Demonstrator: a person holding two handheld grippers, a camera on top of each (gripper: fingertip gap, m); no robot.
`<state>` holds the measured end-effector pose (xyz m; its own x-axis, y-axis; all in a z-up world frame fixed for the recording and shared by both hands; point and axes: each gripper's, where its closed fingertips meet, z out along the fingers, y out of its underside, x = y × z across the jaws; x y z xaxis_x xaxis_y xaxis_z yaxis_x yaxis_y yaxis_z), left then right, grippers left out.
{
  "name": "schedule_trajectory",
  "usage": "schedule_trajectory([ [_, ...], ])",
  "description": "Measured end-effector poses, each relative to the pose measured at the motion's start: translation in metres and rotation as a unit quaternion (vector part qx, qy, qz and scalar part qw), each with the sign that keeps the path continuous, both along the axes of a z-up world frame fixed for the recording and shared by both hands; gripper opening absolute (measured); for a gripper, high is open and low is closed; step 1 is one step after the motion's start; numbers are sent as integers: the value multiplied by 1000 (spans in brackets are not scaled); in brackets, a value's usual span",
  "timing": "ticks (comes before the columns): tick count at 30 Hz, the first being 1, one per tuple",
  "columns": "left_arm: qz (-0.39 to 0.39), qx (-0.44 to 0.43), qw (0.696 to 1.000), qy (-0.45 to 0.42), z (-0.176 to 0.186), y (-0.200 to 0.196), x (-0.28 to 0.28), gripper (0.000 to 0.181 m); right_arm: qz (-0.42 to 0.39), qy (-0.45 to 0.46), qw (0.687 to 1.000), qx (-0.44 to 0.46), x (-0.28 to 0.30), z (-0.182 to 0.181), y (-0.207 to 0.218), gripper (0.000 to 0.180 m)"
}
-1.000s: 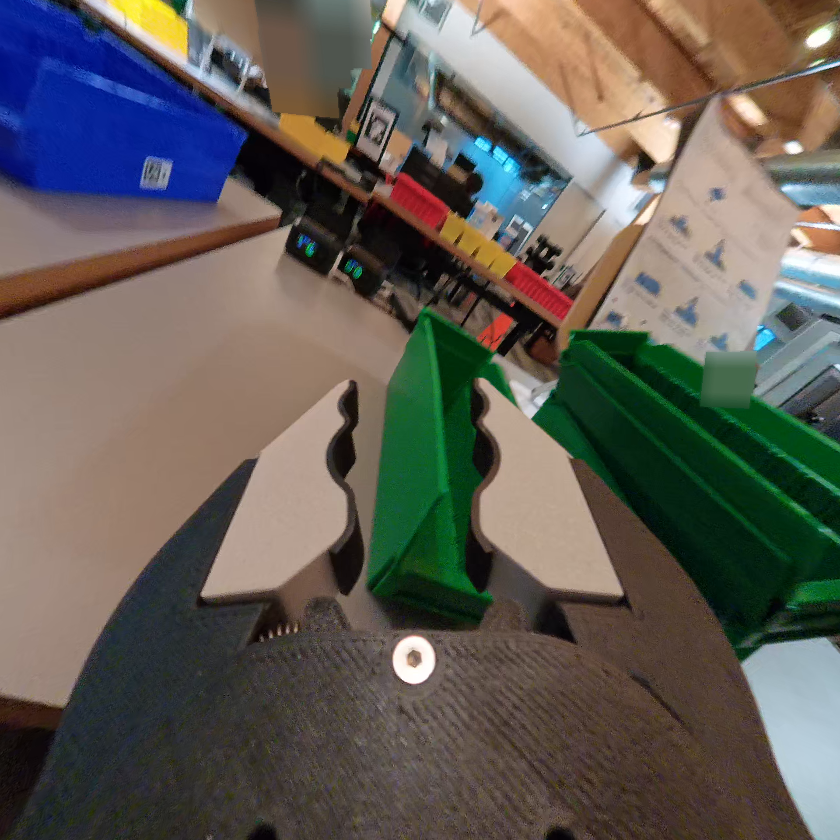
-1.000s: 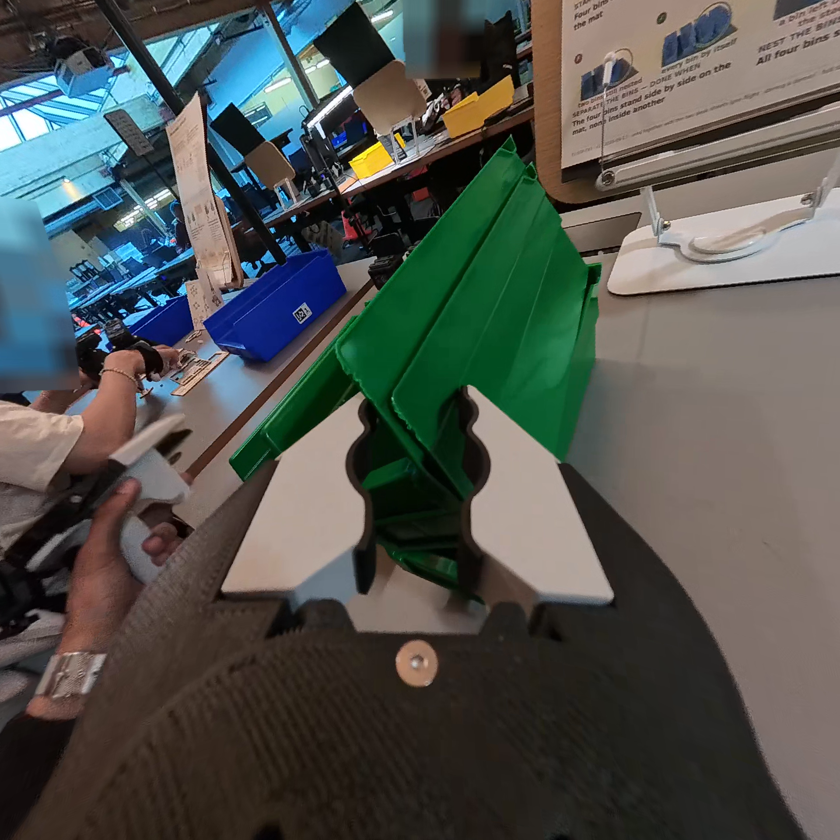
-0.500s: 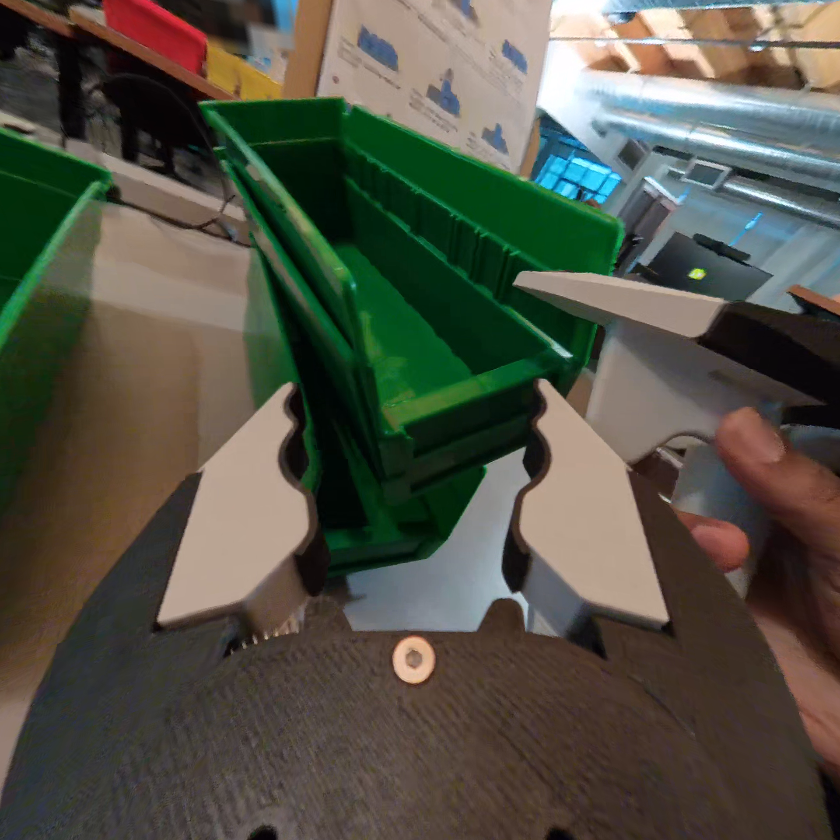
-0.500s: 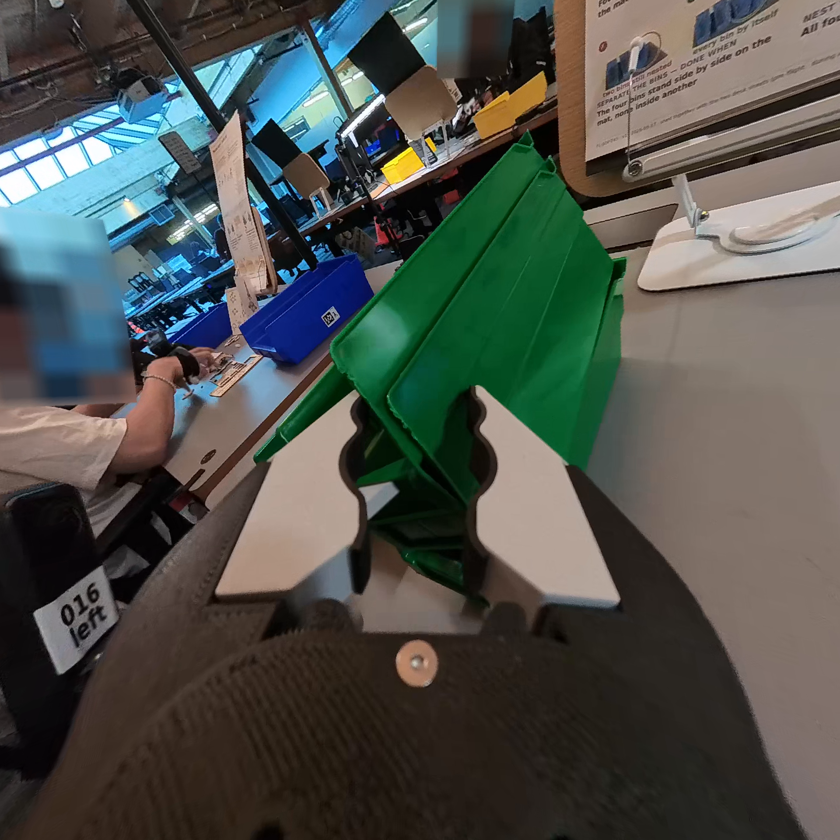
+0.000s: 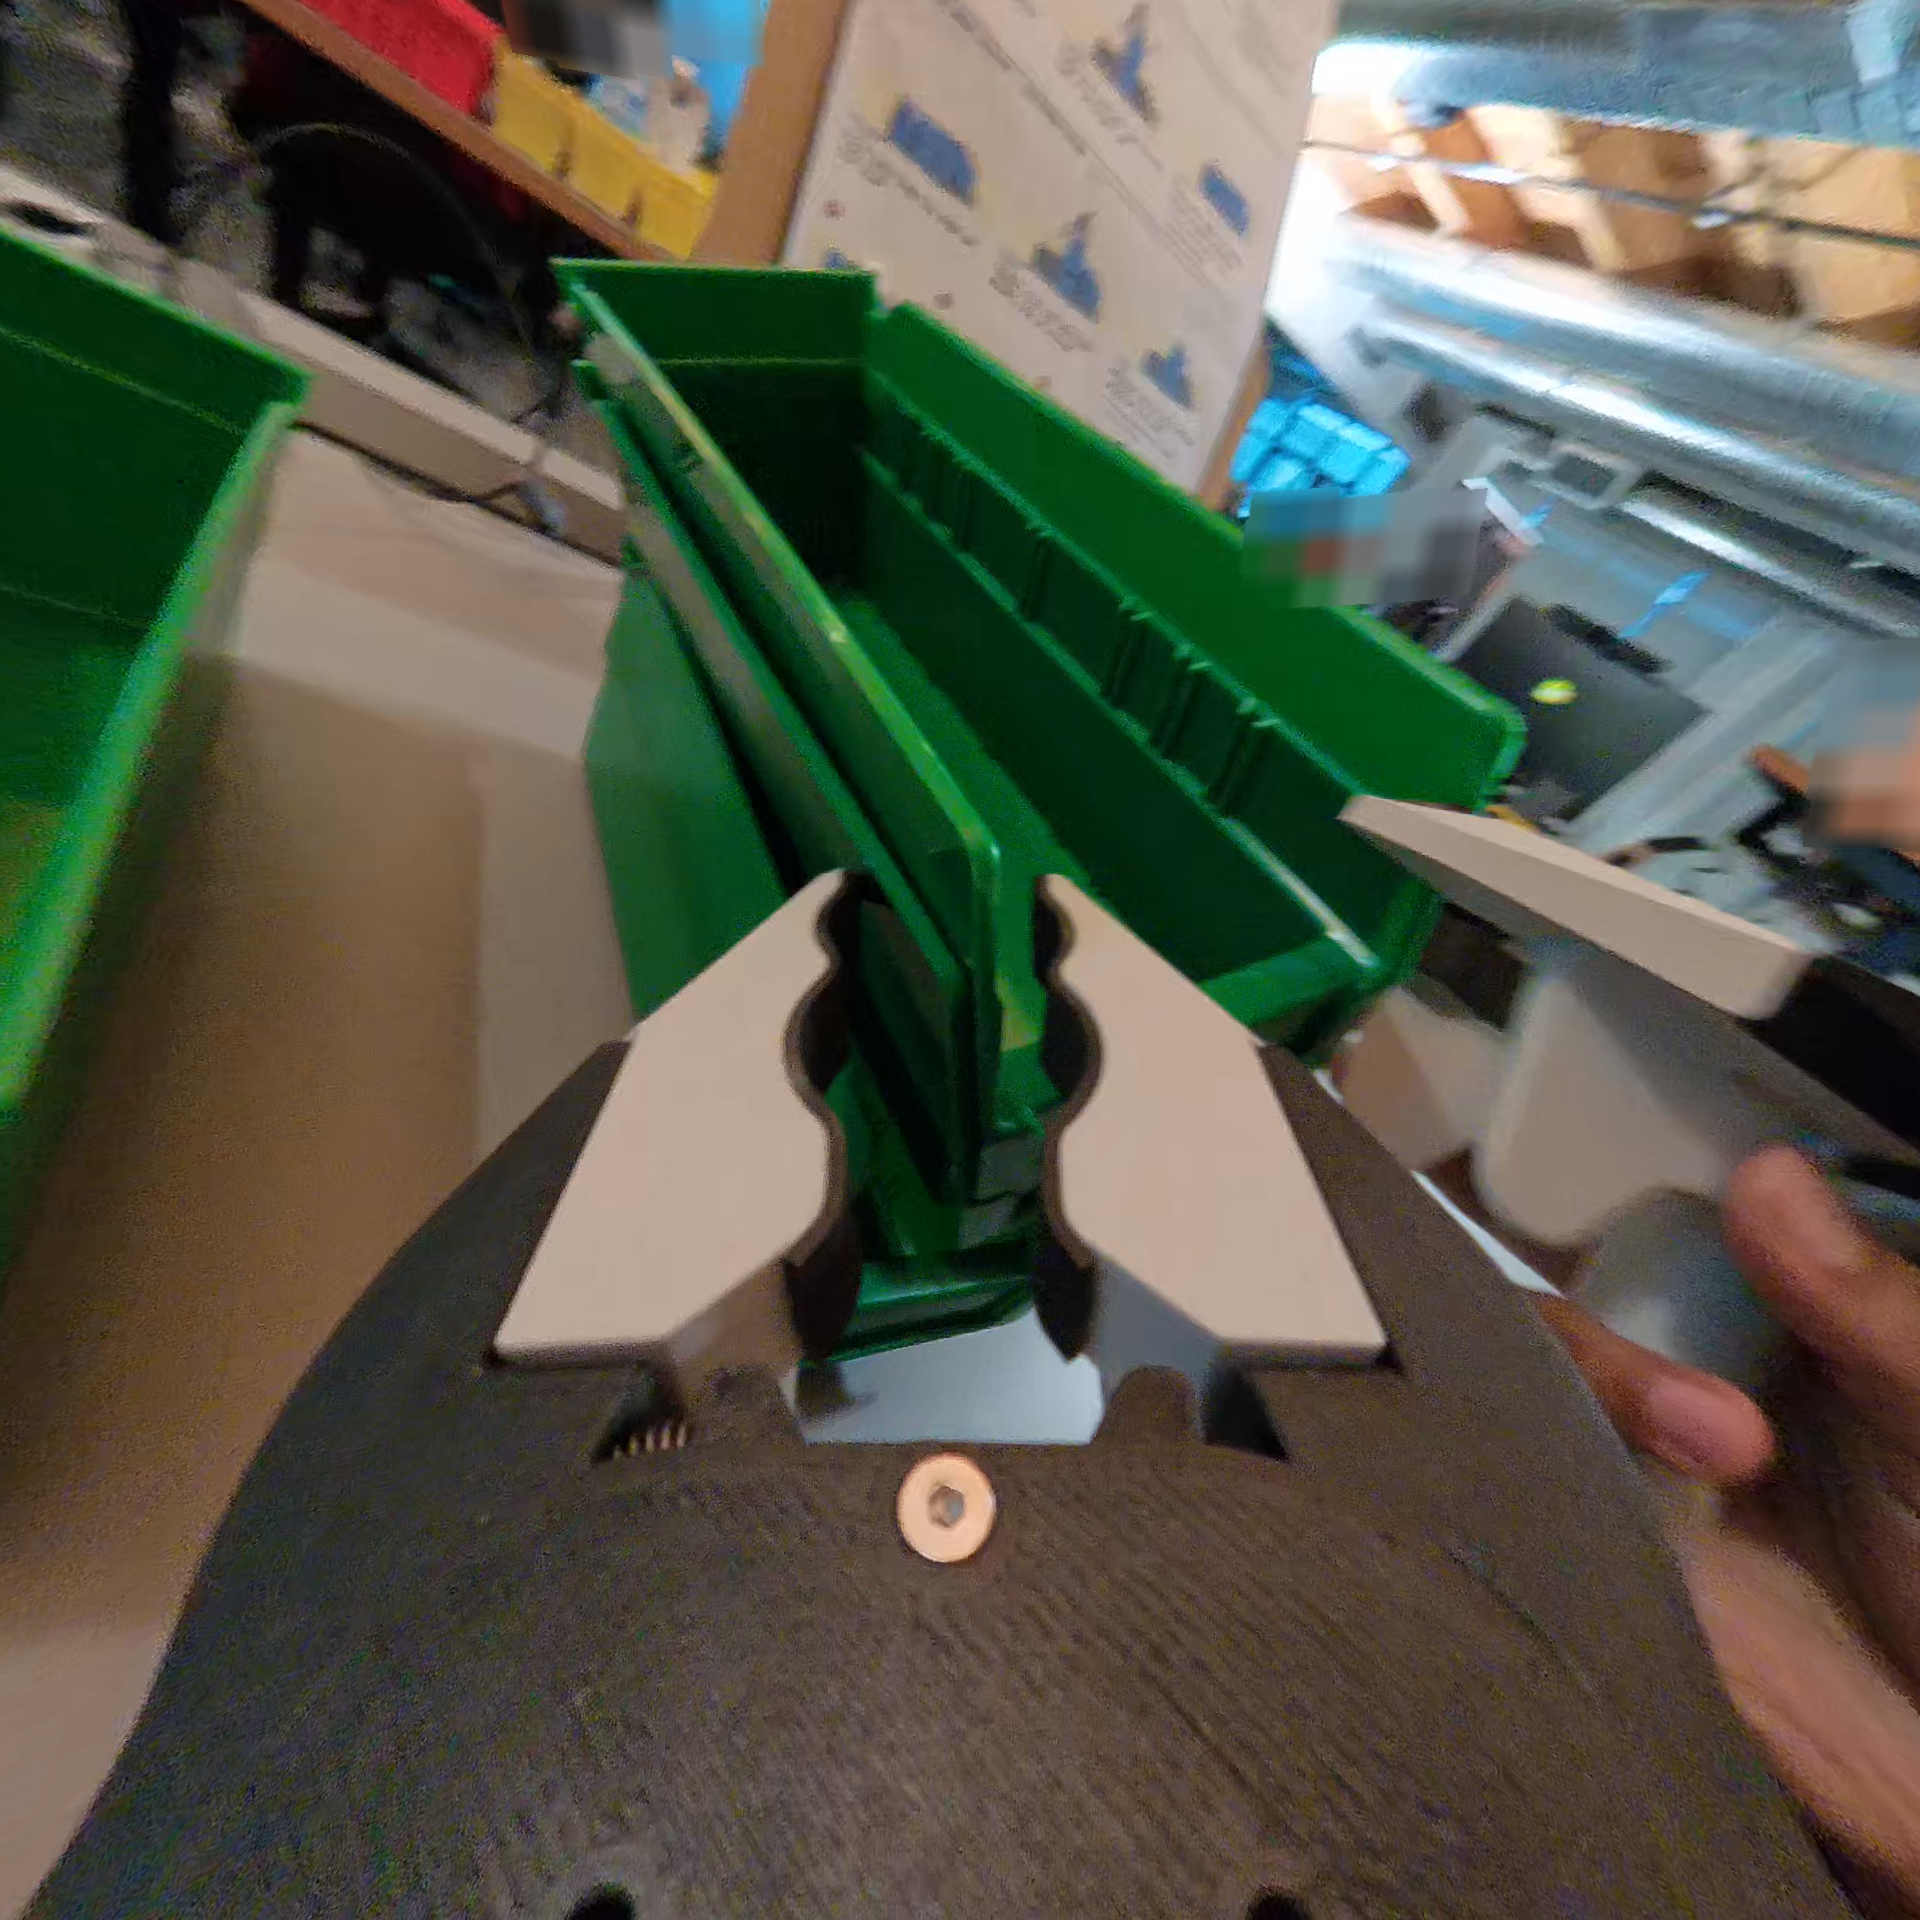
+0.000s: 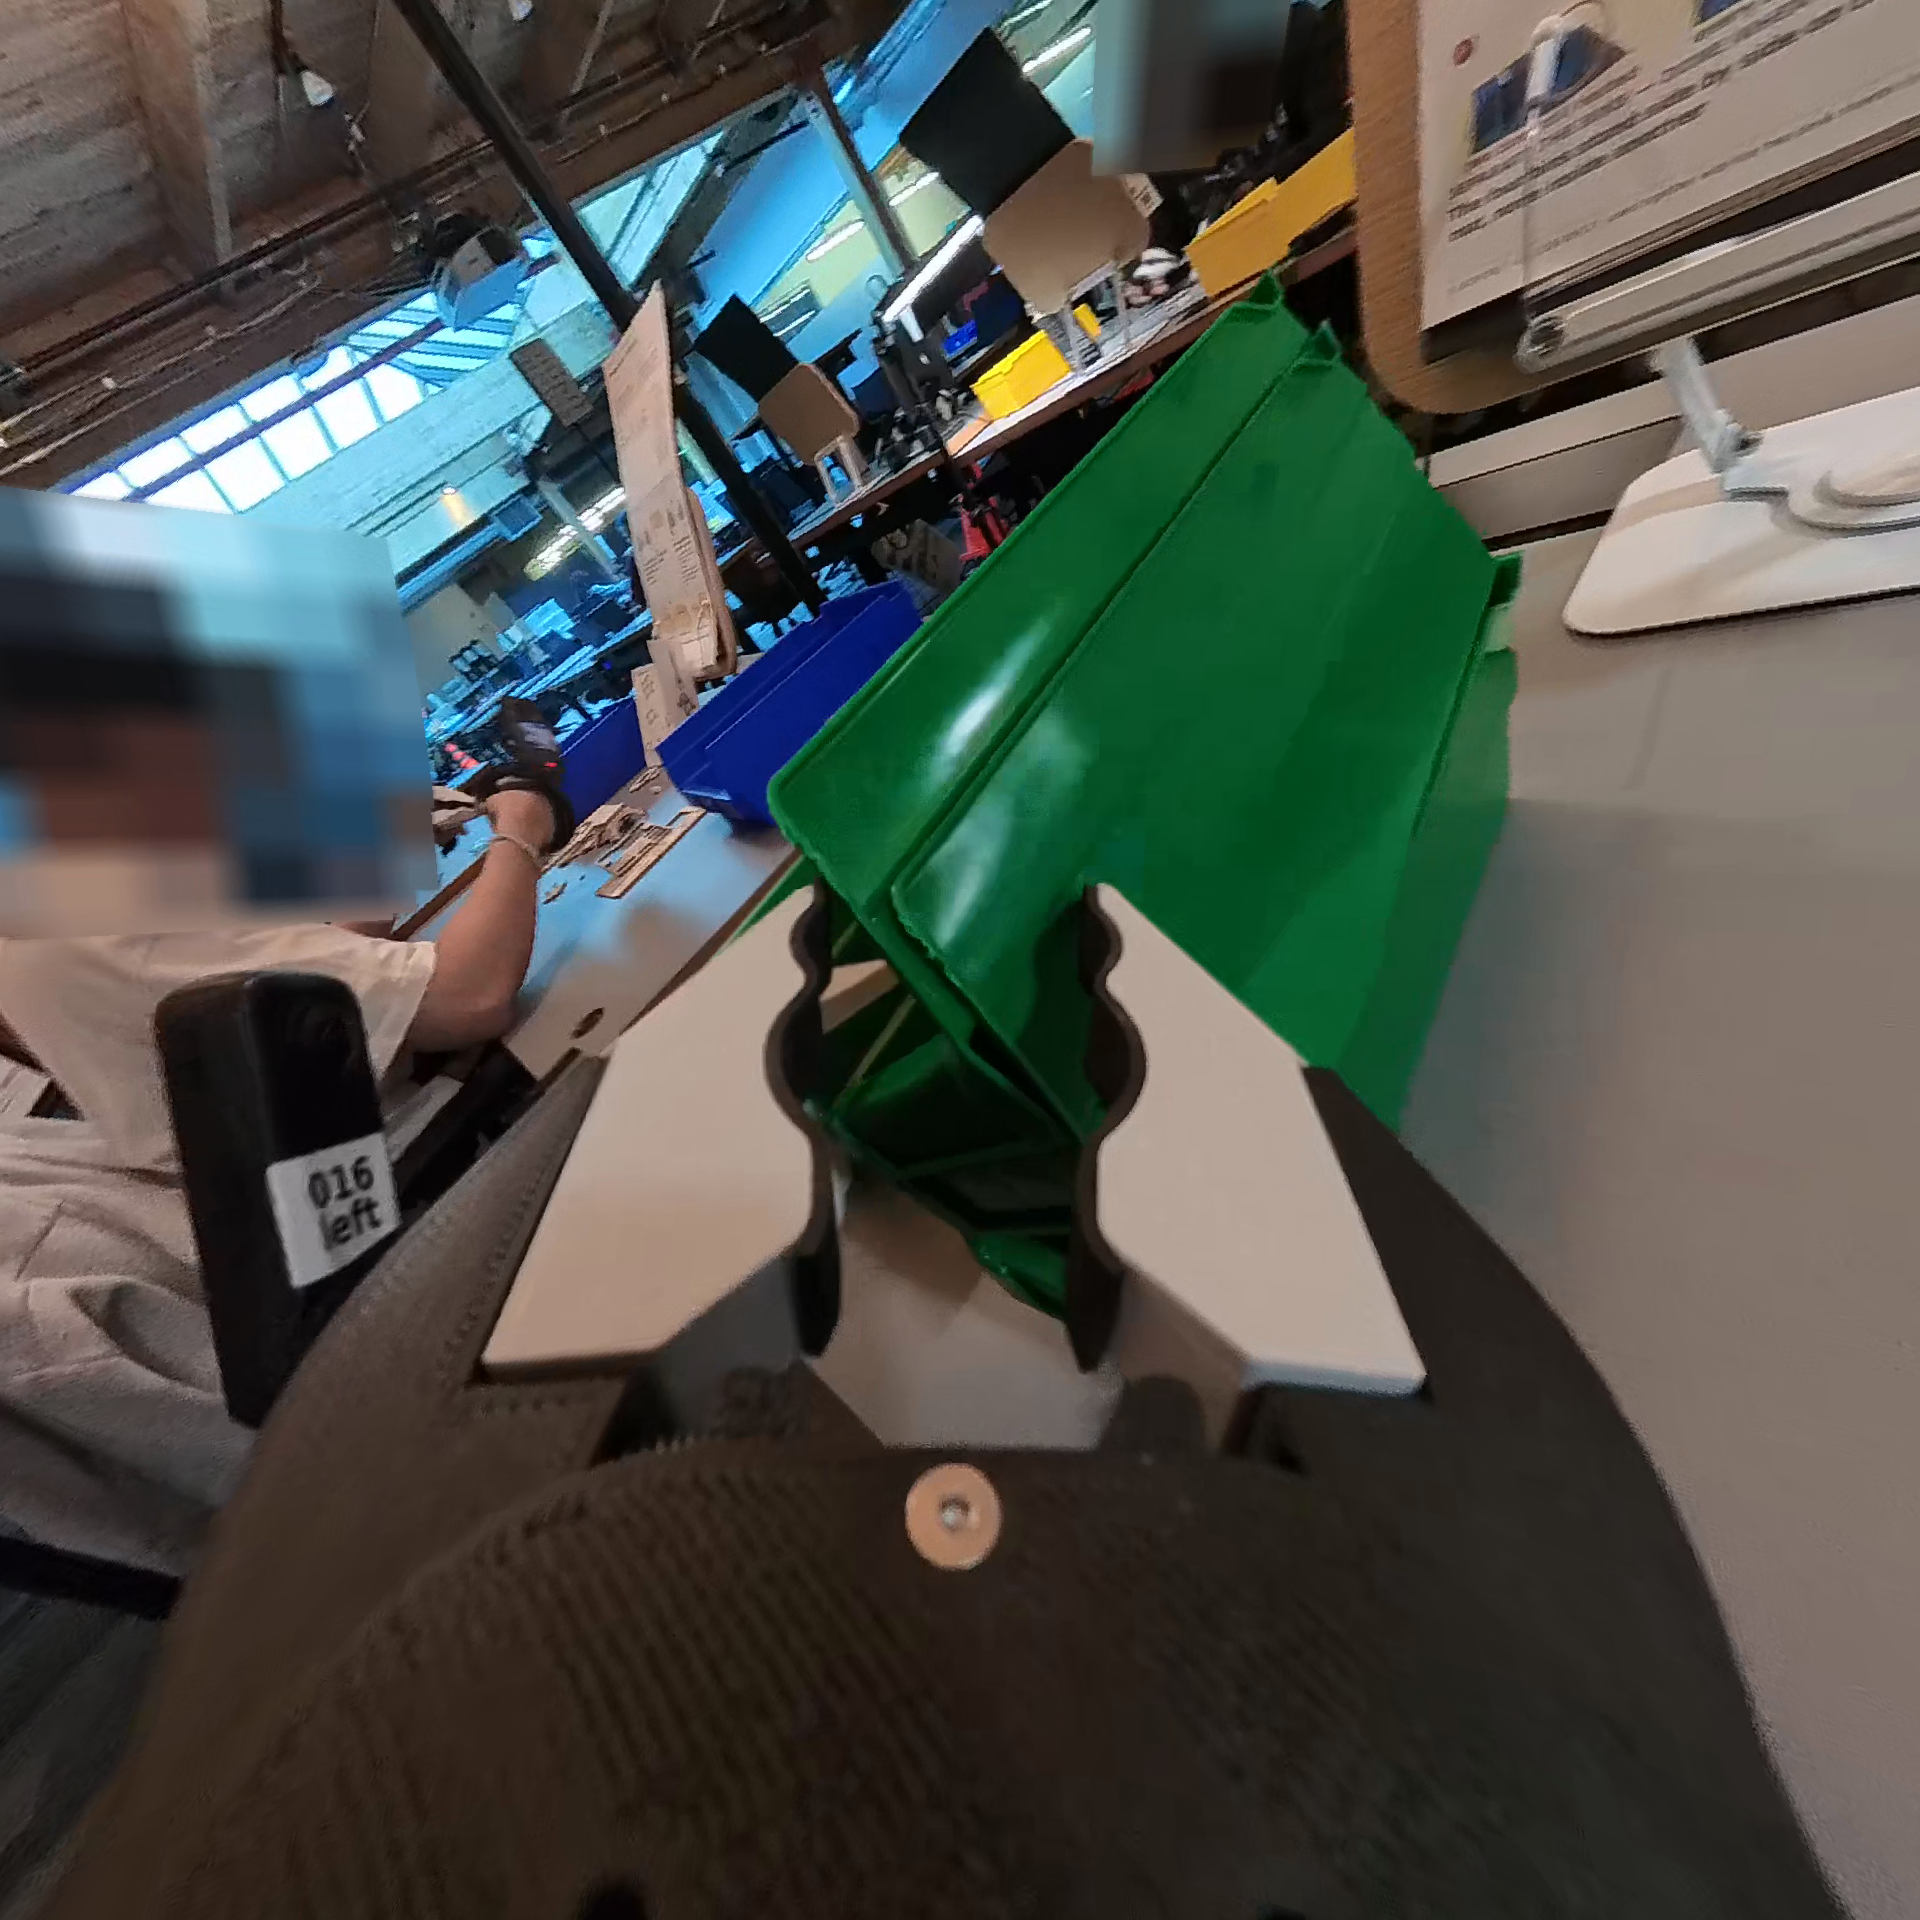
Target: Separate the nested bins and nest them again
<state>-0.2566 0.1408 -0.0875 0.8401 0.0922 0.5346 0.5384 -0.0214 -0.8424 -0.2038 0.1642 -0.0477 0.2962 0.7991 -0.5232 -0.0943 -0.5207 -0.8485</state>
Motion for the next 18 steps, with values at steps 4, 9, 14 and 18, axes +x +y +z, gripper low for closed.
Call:
schedule_trajectory([
  [4,53,-43,997,36,-10,-4,-24,10,50,52,997,-38,1,8,-11,41],
  [9,68,-65,992,83,-10,-3,-31,4,29,78,995,-53,25,1,8,42],
  [14,86,-69,988,112,-12,1,-24,3,15,81,994,-67,43,-10,19,41],
  [18,96,-69,986,117,-15,0,-23,3,10,80,994,-69,52,-14,22,40],
])
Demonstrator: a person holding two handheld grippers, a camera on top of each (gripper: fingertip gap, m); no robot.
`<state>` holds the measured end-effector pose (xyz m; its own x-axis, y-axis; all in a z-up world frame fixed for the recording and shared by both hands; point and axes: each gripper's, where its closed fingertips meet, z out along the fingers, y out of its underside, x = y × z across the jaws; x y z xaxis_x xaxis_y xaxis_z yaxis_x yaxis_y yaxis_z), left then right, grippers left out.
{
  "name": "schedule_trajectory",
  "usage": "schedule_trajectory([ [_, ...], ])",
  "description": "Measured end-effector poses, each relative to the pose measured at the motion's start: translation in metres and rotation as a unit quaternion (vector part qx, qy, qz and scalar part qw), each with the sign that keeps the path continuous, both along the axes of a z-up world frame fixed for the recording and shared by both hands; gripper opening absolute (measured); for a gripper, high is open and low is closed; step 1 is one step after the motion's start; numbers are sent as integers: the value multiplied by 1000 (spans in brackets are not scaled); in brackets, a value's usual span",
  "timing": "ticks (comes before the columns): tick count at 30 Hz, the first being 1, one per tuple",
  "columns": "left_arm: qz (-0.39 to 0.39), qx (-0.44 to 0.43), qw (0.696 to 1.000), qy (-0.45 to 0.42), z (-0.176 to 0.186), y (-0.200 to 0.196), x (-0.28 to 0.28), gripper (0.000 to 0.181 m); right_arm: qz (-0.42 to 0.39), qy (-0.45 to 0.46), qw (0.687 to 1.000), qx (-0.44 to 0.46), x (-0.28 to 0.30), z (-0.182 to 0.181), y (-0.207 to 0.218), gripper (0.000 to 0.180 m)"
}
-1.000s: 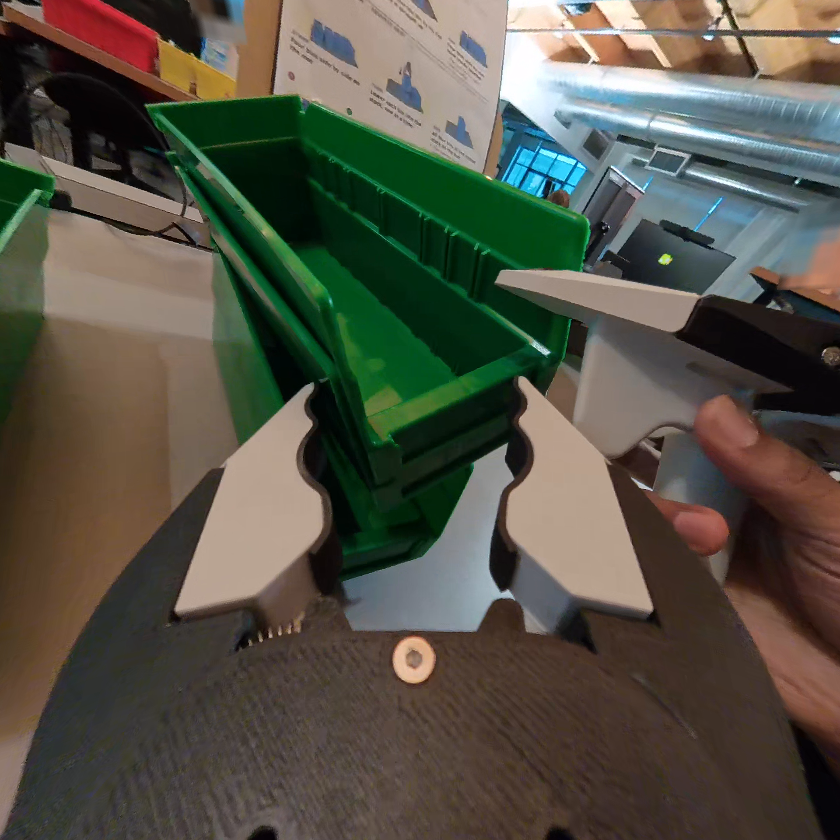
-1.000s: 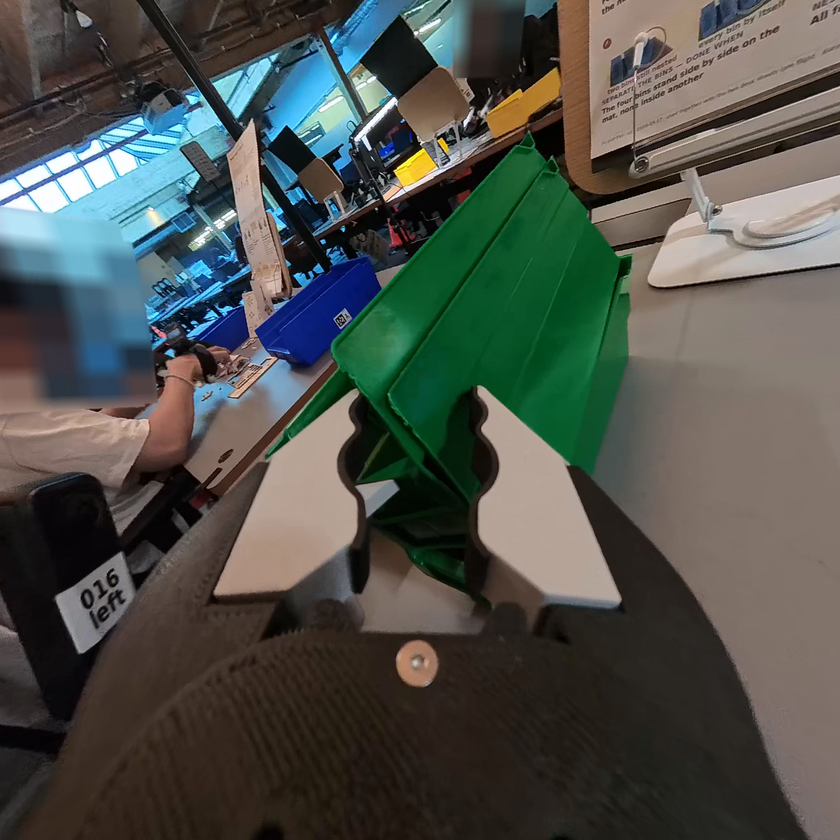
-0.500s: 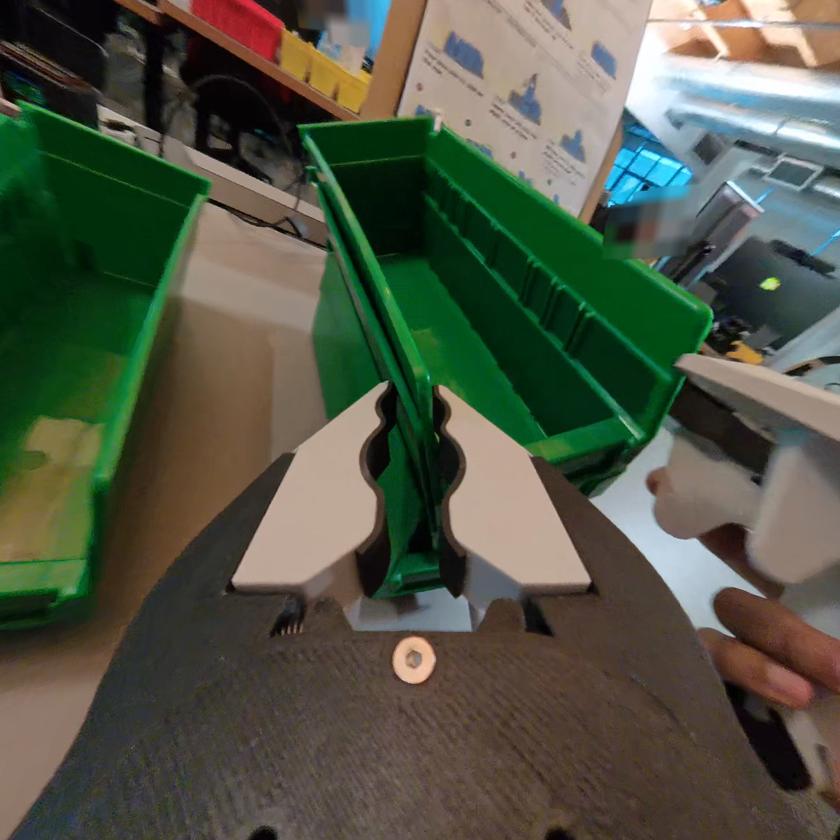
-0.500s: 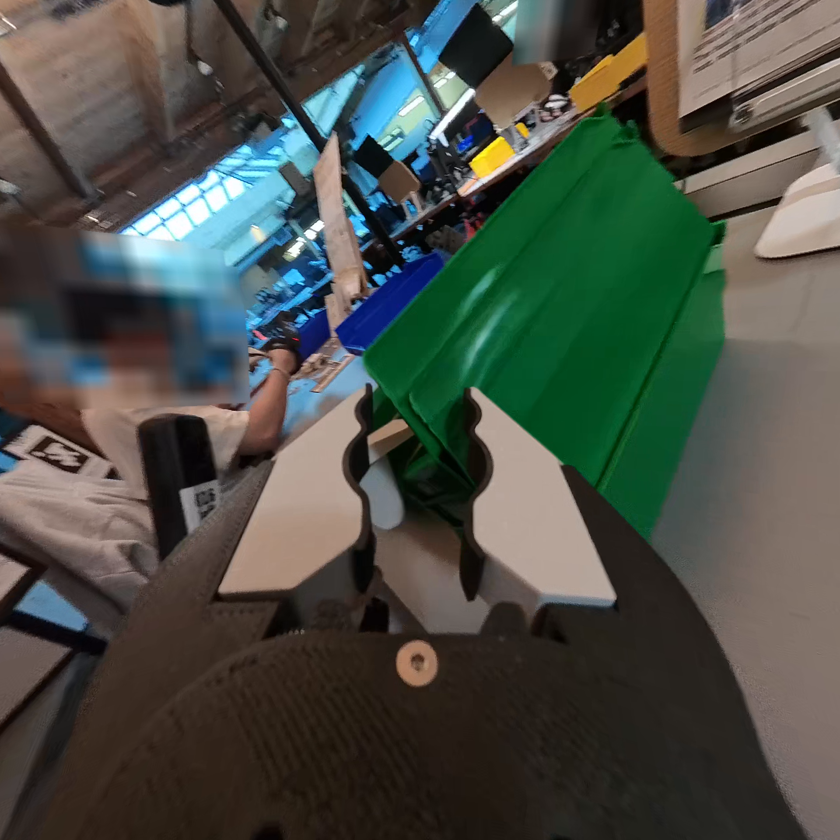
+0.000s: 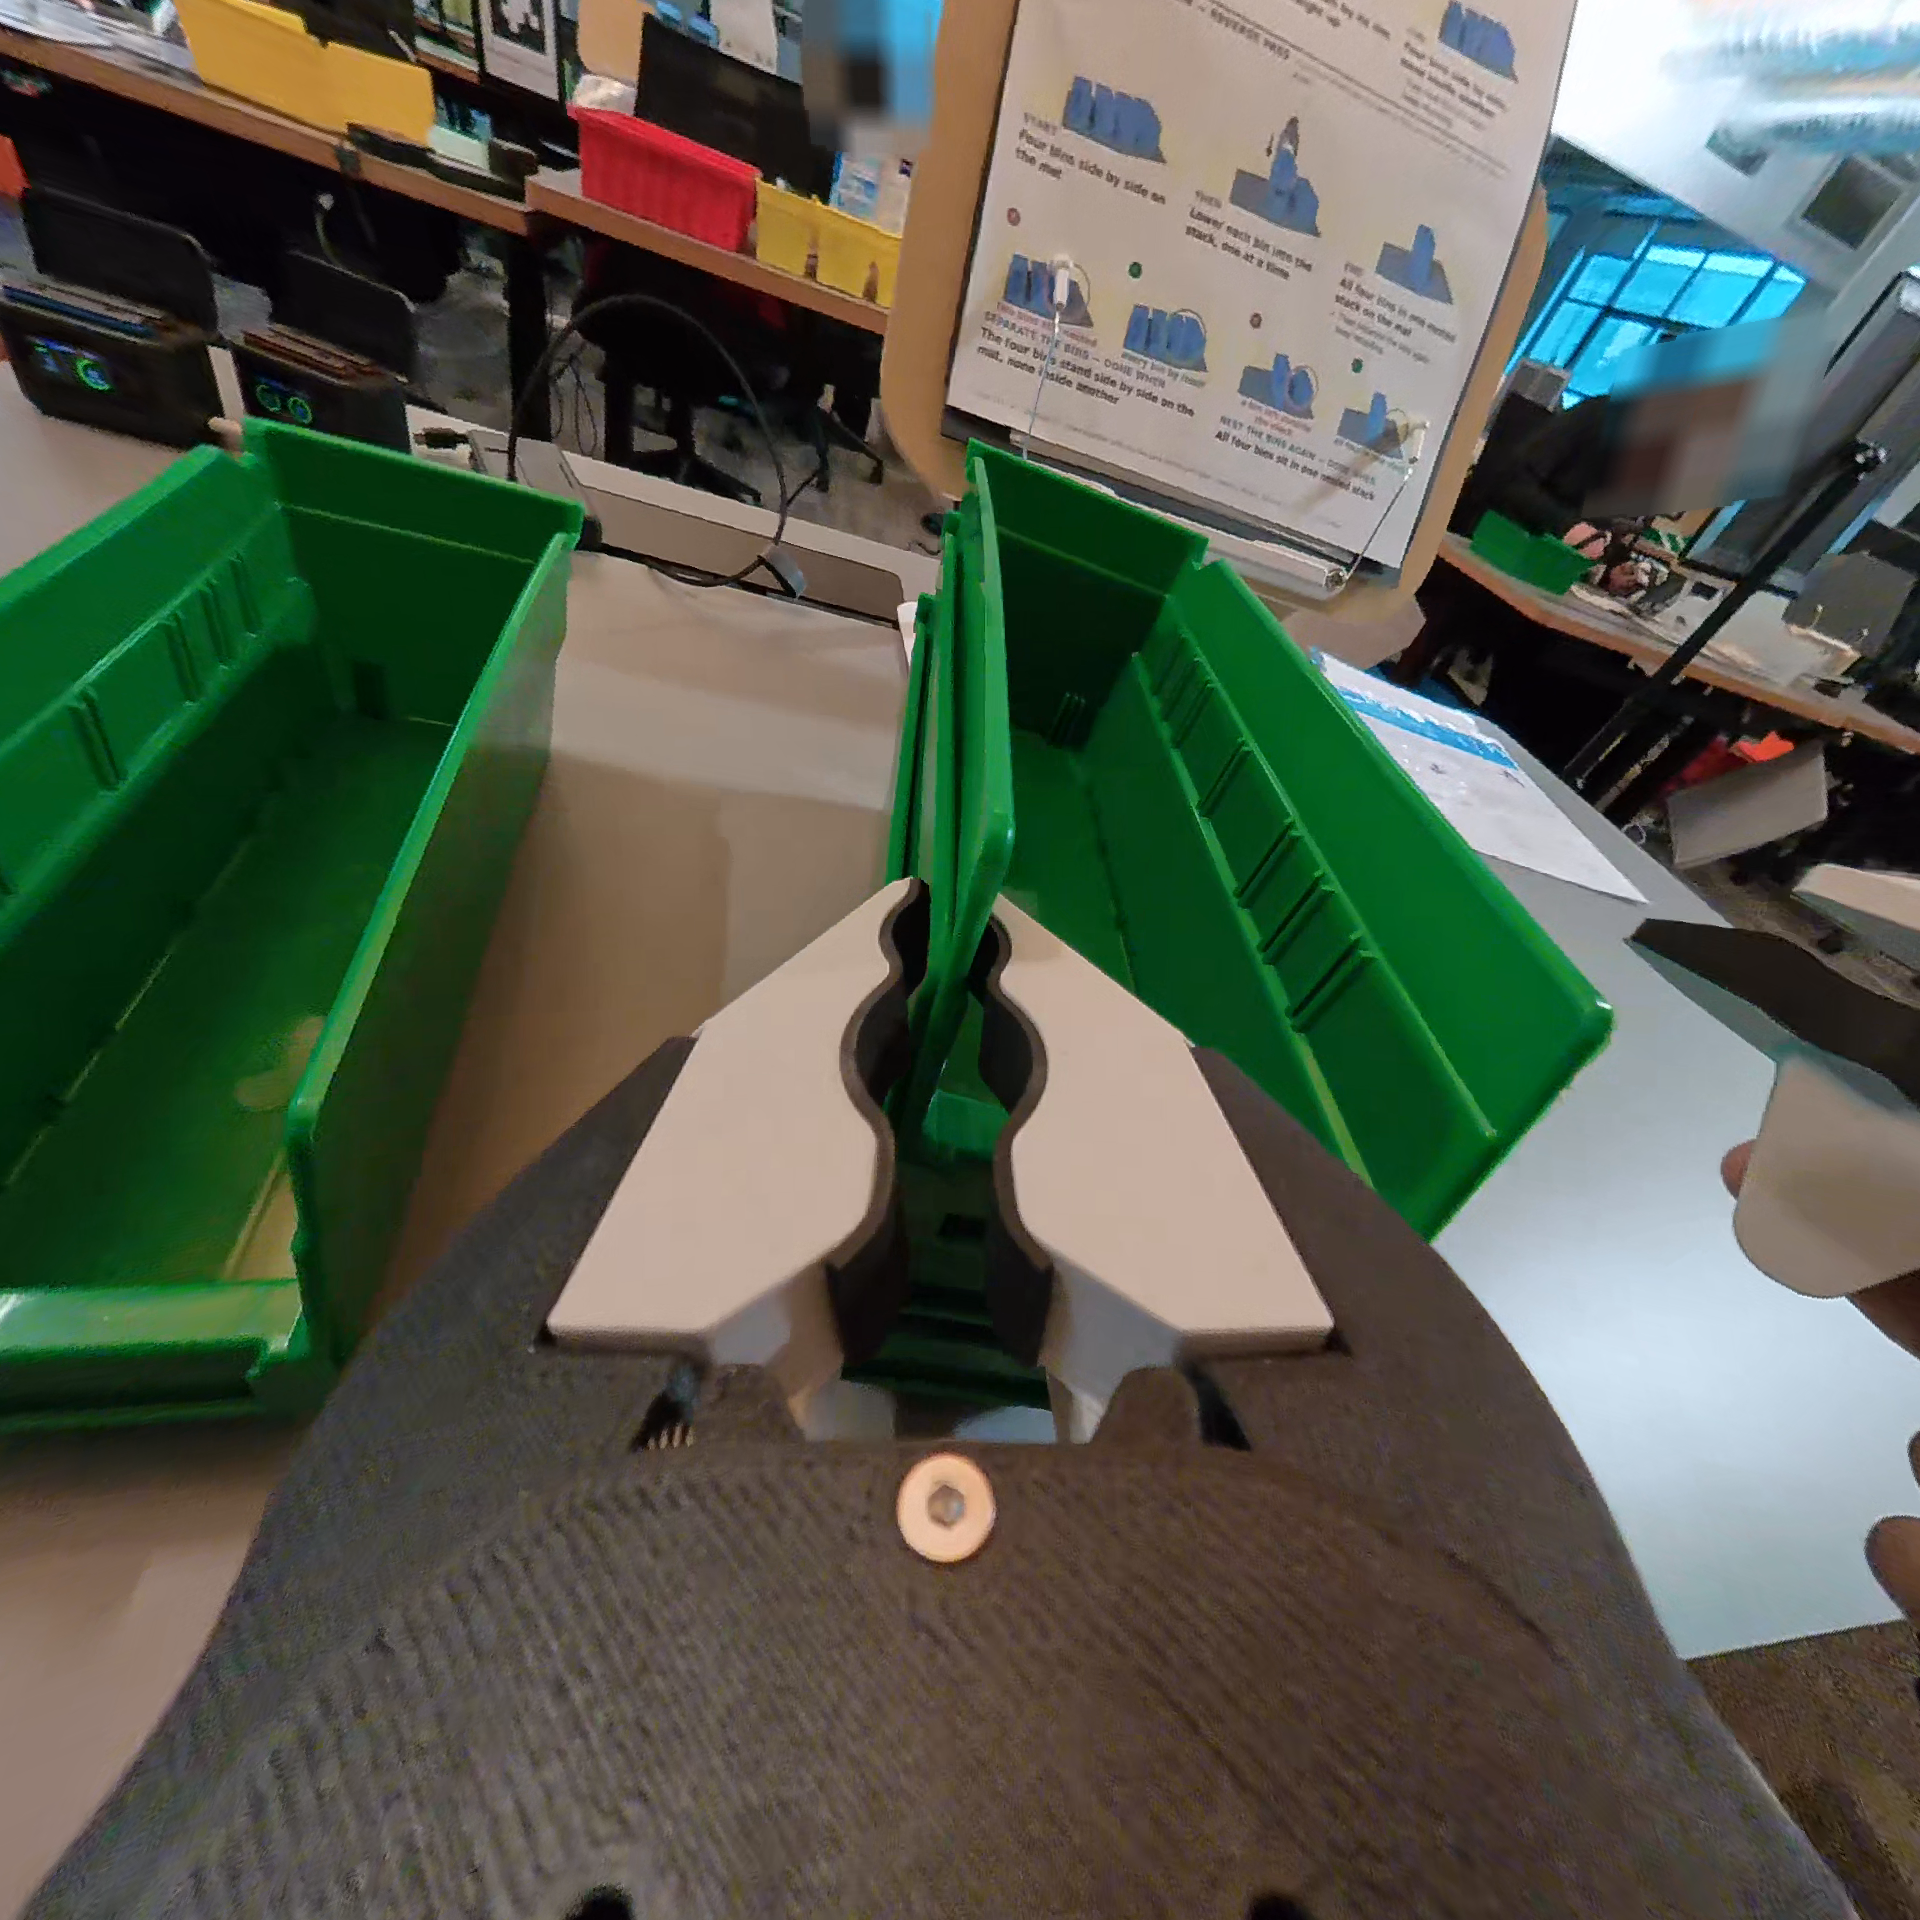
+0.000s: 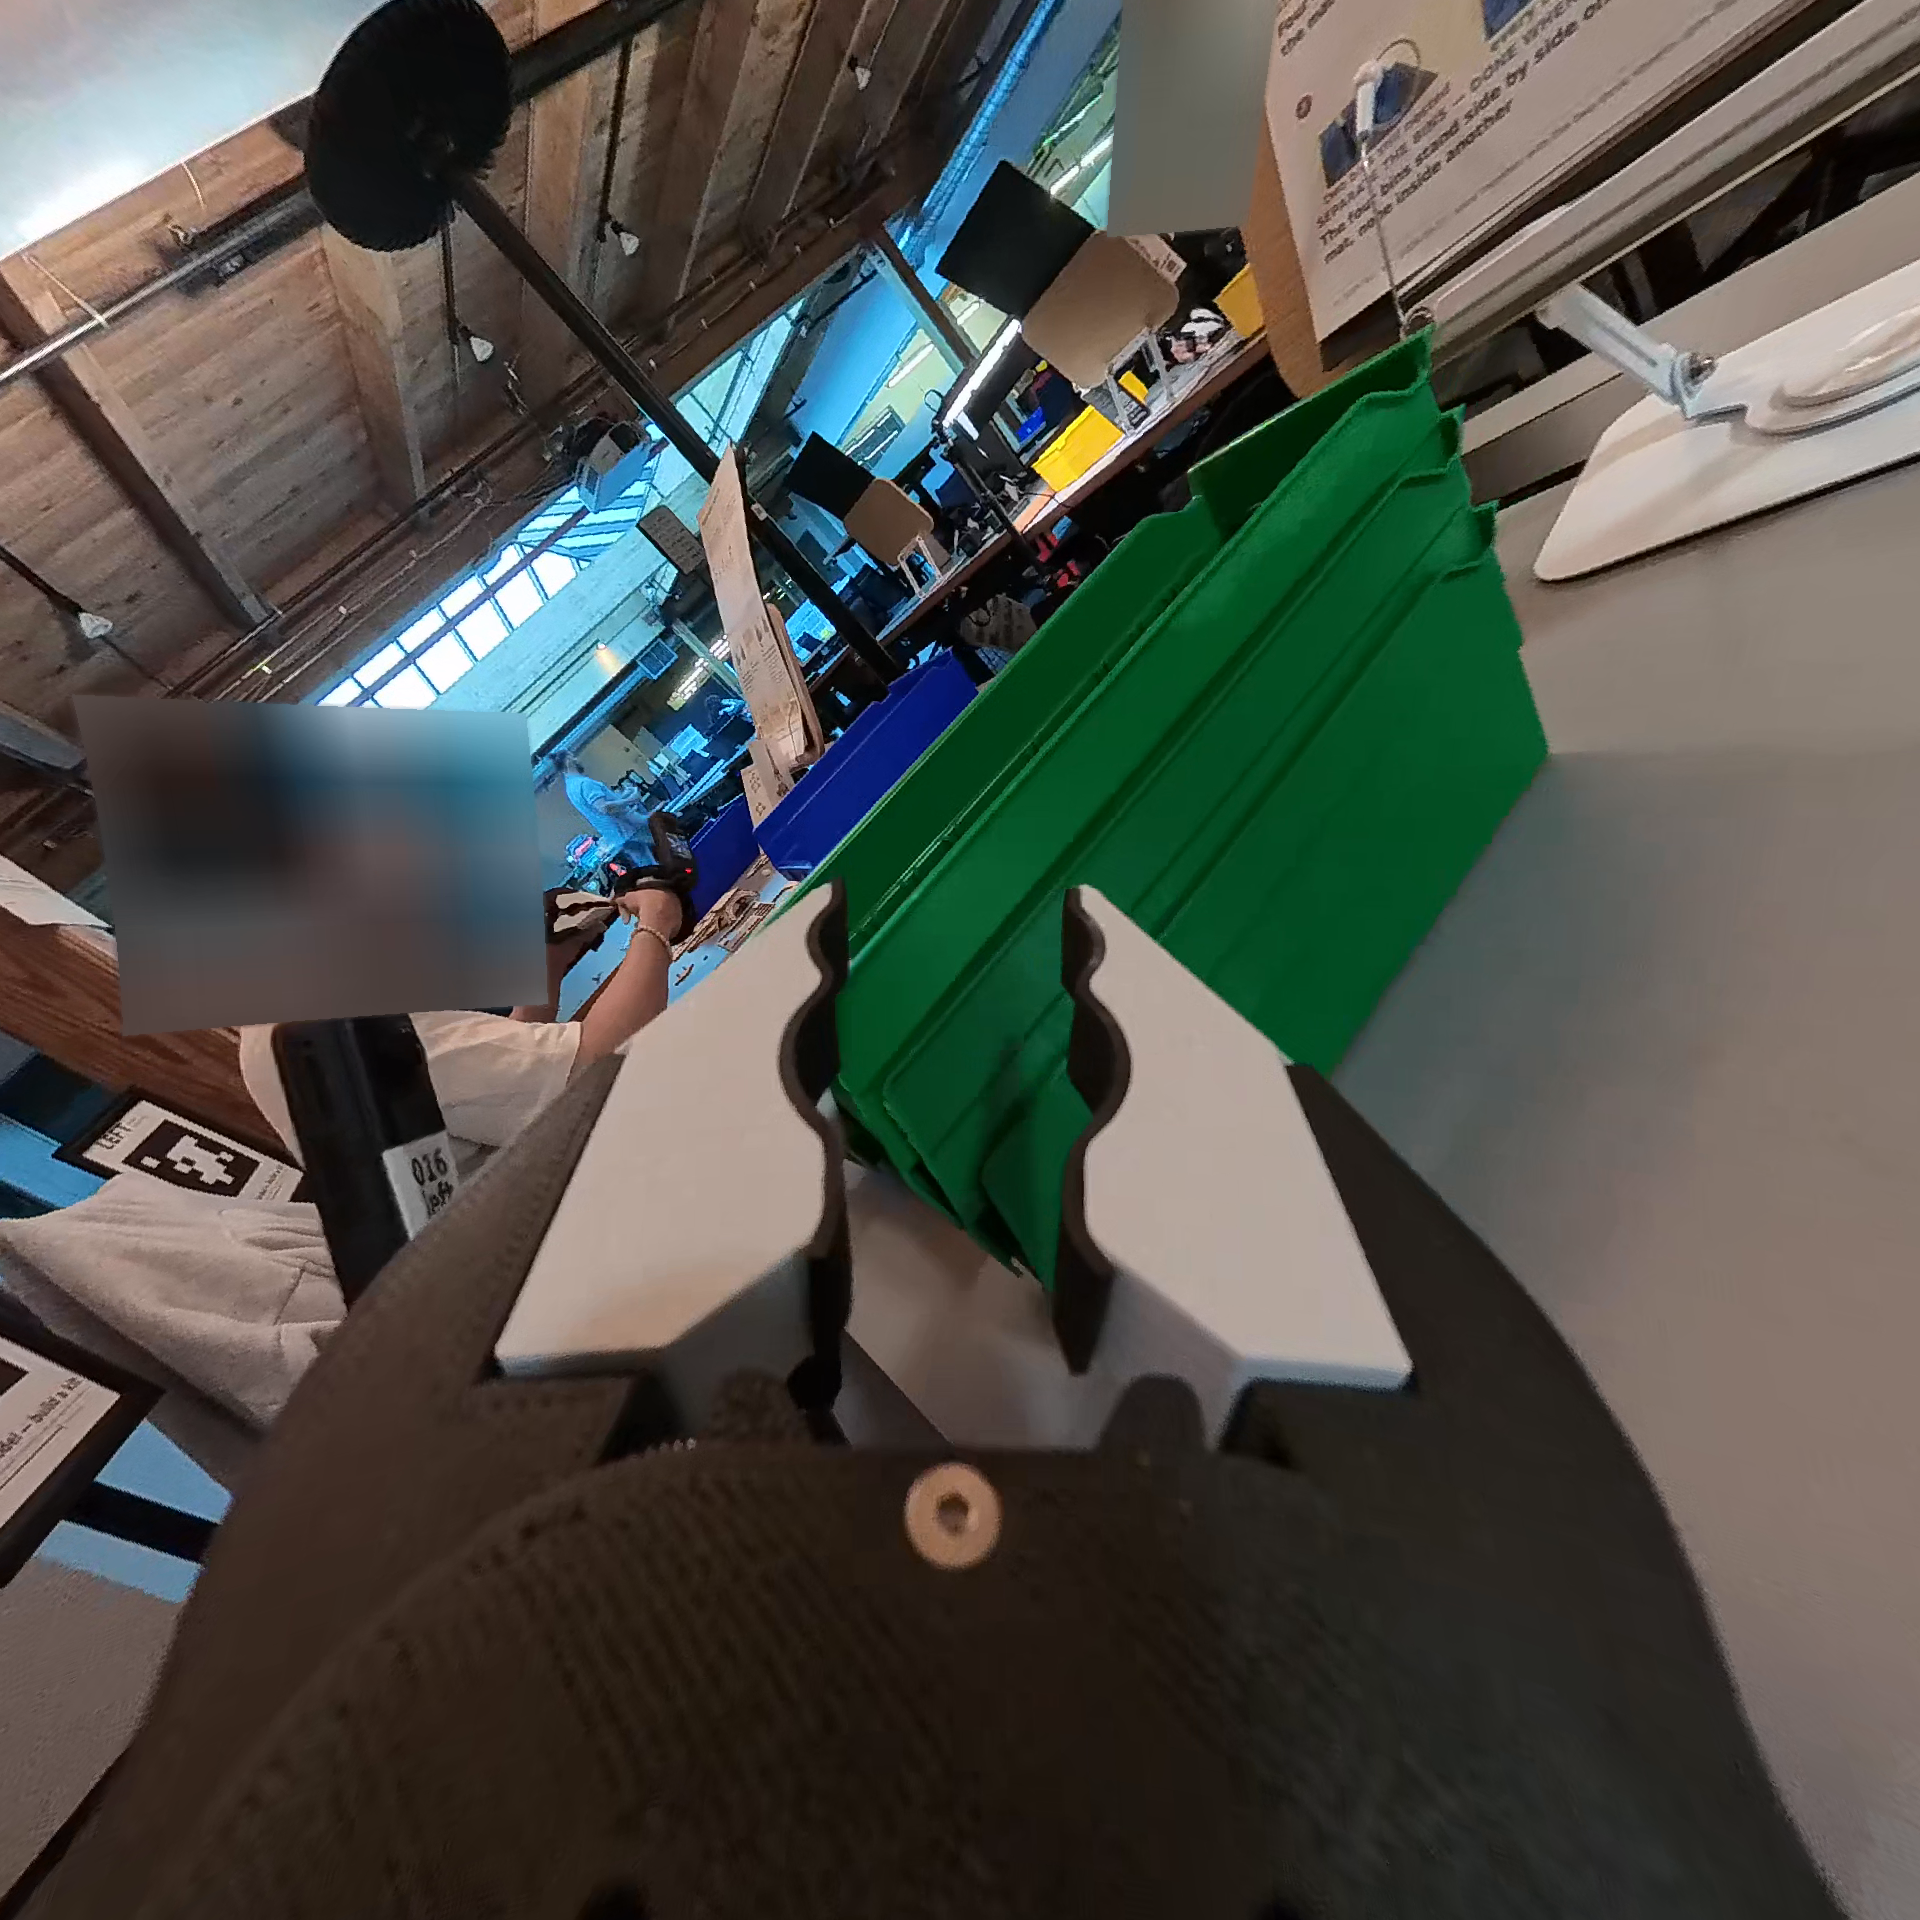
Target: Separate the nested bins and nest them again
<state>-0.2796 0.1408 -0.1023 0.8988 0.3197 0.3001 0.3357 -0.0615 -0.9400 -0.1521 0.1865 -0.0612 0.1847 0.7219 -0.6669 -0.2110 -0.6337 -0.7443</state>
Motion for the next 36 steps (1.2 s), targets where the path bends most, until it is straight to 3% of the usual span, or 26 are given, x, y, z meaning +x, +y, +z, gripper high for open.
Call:
schedule_trajectory([
  [9,24,7,999,47,-15,-8,0,3,6,-26,1000,14,8,-16,-5,41],
  [18,-28,-1,998,60,-18,-9,25,10,52,-112,990,67,-7,-61,-35,49],
  [24,-39,2,996,76,-18,-6,35,43,44,-128,987,87,-4,-64,-31,51],
  [30,-26,-2,999,40,-25,-8,21,61,49,-120,989,70,-1,-71,-31,51],
  [36,-73,-9,997,-17,-35,-2,30,73,52,-125,988,68,-1,-76,-33,51],
])
